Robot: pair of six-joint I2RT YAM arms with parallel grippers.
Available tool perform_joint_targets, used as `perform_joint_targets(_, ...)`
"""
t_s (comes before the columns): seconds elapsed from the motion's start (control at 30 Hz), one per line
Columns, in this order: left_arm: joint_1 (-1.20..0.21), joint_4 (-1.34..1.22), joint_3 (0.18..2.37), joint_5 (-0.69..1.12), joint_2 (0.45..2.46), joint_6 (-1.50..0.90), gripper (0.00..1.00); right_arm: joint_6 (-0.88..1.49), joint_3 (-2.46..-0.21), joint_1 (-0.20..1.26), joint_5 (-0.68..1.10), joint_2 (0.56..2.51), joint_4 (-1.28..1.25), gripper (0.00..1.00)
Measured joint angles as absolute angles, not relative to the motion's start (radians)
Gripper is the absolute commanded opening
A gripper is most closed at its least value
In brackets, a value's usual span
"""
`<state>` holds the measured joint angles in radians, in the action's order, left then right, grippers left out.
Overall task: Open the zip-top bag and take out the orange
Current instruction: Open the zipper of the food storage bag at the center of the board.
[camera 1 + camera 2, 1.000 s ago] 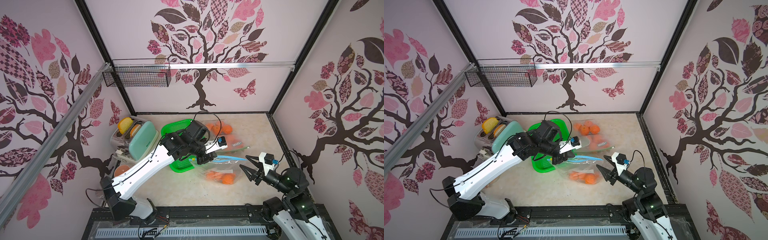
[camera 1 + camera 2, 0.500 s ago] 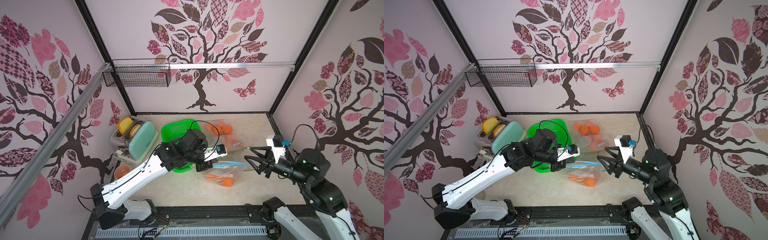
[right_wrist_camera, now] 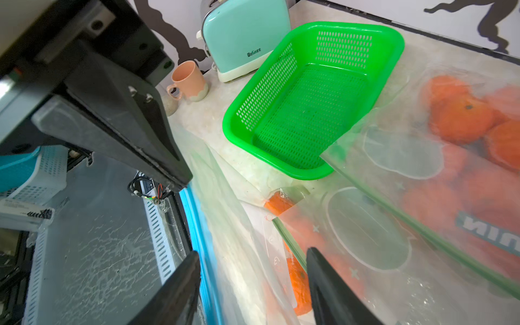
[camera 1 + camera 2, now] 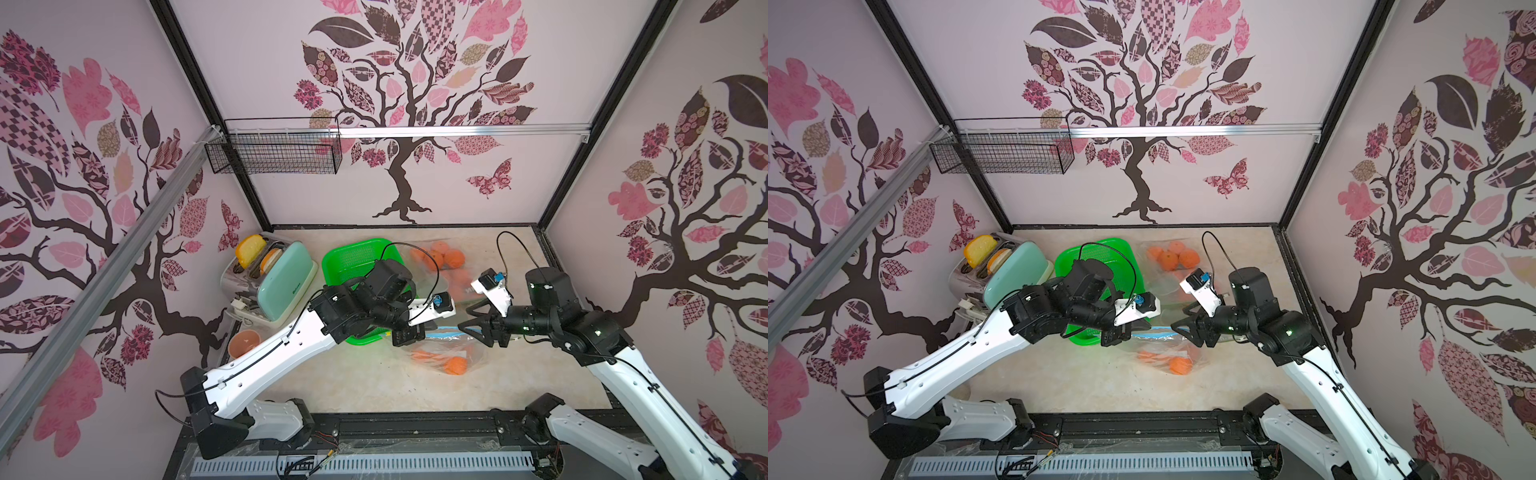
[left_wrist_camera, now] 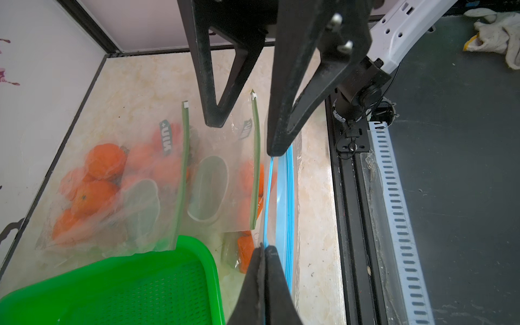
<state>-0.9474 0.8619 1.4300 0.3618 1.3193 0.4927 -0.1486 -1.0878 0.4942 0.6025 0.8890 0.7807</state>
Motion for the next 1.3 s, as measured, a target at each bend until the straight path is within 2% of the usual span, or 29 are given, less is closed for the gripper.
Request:
perform_joint_targets(0.2, -0.947, 0.863, 1.43, 0.373, 1.32, 0.495, 0.0, -0.192, -1.084, 0.546, 0.619, 0.925, 0.779, 0.54)
perform_joint_targets(0.37, -0.948, 0.868, 1.43, 0.381, 1.328, 0.496, 0.0, -0.212, -1.076, 0.588, 0.618, 0.943, 0.767, 0.41)
perform_joint_targets(0.63, -0.948, 0.869, 1.43, 0.389, 1.34, 0.488, 0.0, -0.23, -1.071, 0.608, 0.617, 0.973, 0.746, 0.16)
perform_joint_targets(0.7, -0.948, 0.867, 1.43, 0.389, 1.34, 0.479, 0.0, -0.232, -1.069, 0.611, 0.617, 0.973, 0.744, 0.06)
perform_joint_targets(0.73, -0.948, 0.862, 1.43, 0.385, 1.34, 0.471, 0.09, -0.231, -1.068, 0.612, 0.614, 0.971, 0.743, 0.0)
perform_joint_targets(0.77, -0.948, 0.855, 1.43, 0.377, 1.34, 0.461, 0.19, -0.229, -1.067, 0.613, 0.606, 0.969, 0.741, 0.0)
perform_joint_targets(0.87, -0.948, 0.818, 1.428, 0.299, 1.333, 0.402, 0.36, -0.202, -1.066, 0.613, 0.551, 0.945, 0.735, 0.0)
perform_joint_targets(0.93, -0.94, 0.75, 1.393, 0.199, 1.296, 0.327, 0.51, -0.178, -1.065, 0.613, 0.497, 0.905, 0.728, 0.0)
perform_joint_targets(0.97, -0.925, 0.715, 1.363, 0.149, 1.266, 0.278, 0.54, -0.162, -1.065, 0.613, 0.467, 0.884, 0.726, 0.0)
perform_joint_targets(1.17, -0.655, 0.555, 1.158, -0.006, 1.068, -0.064, 0.53, -0.078, -1.07, 0.613, 0.216, 0.788, 0.722, 0.0)
perform_joint_targets(1.3, -0.628, 0.55, 1.135, -0.01, 1.137, -0.214, 0.5, -0.05, -1.071, 0.612, 0.063, 0.778, 0.716, 0.0)
